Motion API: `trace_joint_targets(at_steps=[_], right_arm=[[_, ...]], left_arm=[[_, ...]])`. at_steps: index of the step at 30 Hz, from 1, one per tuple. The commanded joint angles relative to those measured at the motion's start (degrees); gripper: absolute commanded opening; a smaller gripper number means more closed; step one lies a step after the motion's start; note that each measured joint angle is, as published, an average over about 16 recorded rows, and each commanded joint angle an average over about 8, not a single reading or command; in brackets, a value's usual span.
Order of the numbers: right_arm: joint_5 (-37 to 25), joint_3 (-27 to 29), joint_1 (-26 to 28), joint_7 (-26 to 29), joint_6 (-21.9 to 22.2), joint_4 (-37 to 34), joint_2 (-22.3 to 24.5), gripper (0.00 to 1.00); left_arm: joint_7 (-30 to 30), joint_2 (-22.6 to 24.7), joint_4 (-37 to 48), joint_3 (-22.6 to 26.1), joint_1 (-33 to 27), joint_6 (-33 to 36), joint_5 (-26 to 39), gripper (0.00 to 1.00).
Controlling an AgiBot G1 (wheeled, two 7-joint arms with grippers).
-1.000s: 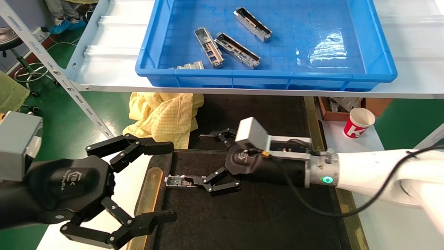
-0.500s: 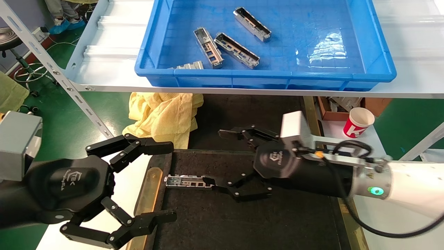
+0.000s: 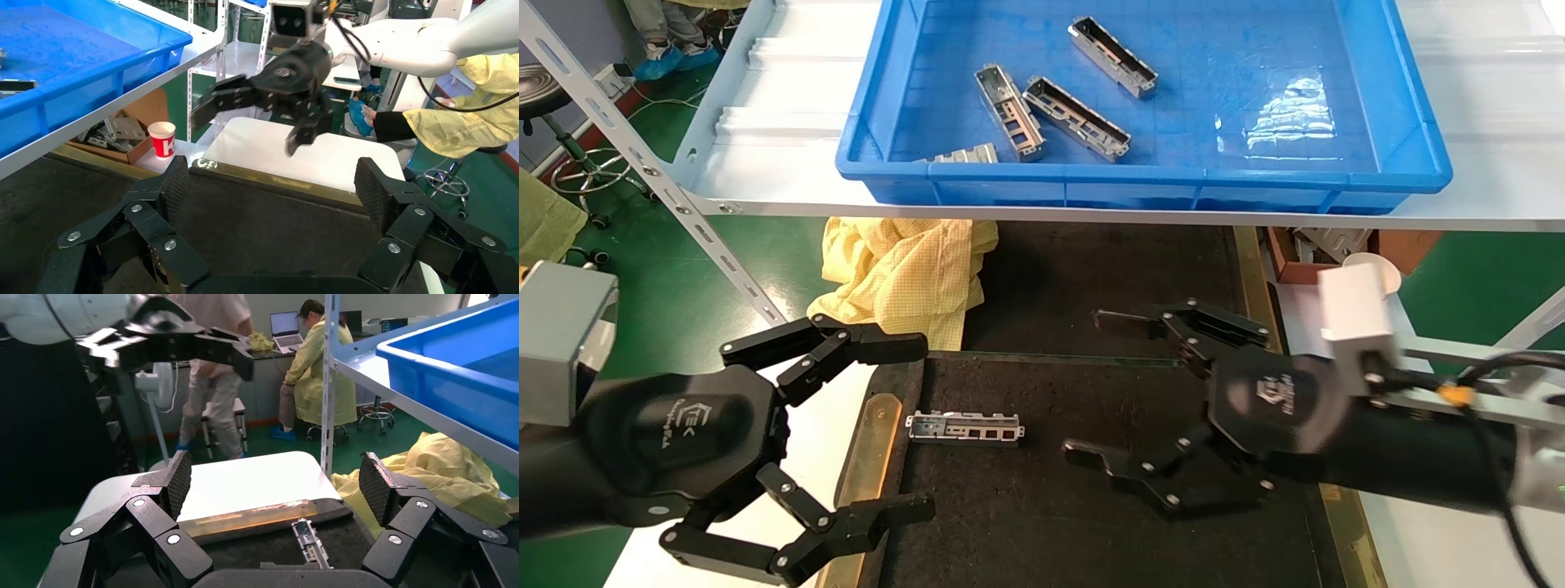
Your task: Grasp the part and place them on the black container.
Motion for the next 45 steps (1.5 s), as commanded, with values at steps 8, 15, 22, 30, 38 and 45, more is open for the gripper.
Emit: trace_joint_targets(at_steps=[8, 15, 22, 30, 38, 45], right_arm=[[0.1, 6.9, -4.2, 5.4, -2.4, 8.2, 6.1, 1.00], [0.2, 11.6, -7.1, 9.0, -4.1, 13.8, 10.3, 1.00], [0.2, 13.5, -8.2, 10.1, -4.9, 16.0, 12.0, 1.00], [0.3, 12.8, -7.8, 9.7, -4.6, 15.2, 11.4, 1.00], [0.3, 12.4, -7.6, 9.6, -4.4, 14.8, 11.0, 1.00], [0.3, 12.2, -7.4, 9.5, -4.3, 14.5, 10.8, 1.00]], left_arm=[[0.0, 0.0, 0.0, 0.0, 0.0, 0.0, 0.0, 1.00], [0.0, 0.0, 0.0, 0.0, 0.0, 0.0, 0.0, 1.00], [0.0, 0.0, 0.0, 0.0, 0.0, 0.0, 0.0, 1.00], [0.0, 0.0, 0.0, 0.0, 0.0, 0.0, 0.0, 1.00], [0.0, 0.0, 0.0, 0.0, 0.0, 0.0, 0.0, 1.00], [0.0, 0.0, 0.0, 0.0, 0.0, 0.0, 0.0, 1.00]])
